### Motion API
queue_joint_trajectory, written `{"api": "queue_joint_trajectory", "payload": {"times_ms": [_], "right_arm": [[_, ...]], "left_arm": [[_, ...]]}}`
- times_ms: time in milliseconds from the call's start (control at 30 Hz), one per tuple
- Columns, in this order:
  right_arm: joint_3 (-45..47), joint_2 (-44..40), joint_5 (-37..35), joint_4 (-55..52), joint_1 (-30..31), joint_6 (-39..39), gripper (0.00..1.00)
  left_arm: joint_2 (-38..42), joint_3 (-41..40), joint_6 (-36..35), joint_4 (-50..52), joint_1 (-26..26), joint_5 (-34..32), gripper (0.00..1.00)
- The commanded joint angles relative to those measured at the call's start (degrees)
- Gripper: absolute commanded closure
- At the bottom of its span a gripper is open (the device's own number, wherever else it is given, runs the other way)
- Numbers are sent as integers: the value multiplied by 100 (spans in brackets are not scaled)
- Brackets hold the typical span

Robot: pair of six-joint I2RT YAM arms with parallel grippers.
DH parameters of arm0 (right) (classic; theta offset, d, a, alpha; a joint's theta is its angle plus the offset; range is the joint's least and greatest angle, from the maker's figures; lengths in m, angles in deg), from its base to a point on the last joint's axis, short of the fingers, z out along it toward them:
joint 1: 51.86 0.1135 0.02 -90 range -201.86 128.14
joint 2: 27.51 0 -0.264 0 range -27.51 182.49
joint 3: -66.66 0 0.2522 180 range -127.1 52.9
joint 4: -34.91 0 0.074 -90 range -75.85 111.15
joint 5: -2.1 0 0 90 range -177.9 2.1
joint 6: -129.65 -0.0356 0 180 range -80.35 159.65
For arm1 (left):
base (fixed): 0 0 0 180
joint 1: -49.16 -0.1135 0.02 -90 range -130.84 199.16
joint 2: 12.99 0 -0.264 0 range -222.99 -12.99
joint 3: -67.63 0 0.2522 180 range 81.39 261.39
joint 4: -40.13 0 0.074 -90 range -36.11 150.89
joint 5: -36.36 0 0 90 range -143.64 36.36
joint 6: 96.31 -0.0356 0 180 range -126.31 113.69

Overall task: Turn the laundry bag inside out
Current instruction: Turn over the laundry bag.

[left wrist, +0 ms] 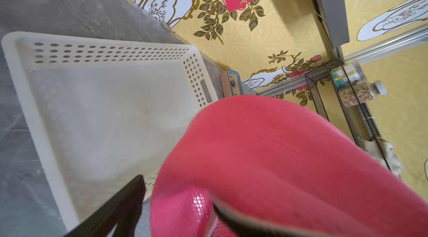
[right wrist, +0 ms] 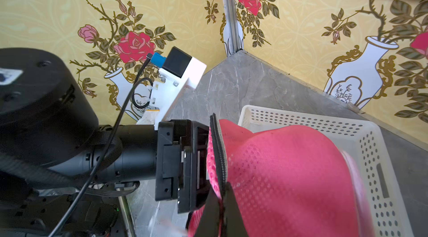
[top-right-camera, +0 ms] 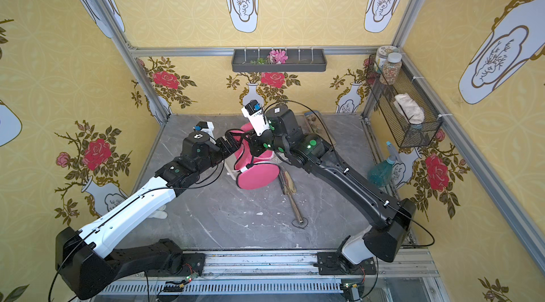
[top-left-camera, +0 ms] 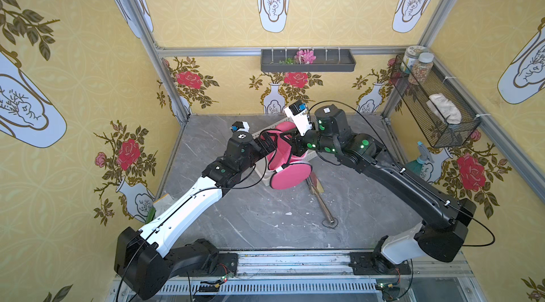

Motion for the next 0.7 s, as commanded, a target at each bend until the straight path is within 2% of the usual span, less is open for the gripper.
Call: {"api": "queue_joint_trajectory", "payload": {"times_ms": [0,67,133,267,467,667], "right_arm": [[-109,-1,-476,120,-1,93,100],[-275,101,-894,-175,-1,93,100],[-360,153,-1007,-314,-2,110,100],[-169,82,-431,-26,-3,129,100],[-8,-80,19,-37,-82,330,100],[9,-230,878,-48,-457,327,100]], "left_arm": [[-90,81,-375,23,-10,63,5],[-82,105,-636,-27,-3,181,6],[-73,114,-759,40,-10,194,4],[-157,59,-945,196,-37,-105,0],[-416,21,-1503,-103,-273,13,1],[-320,-366,-2306,-1073,-432,1284,32]]}}
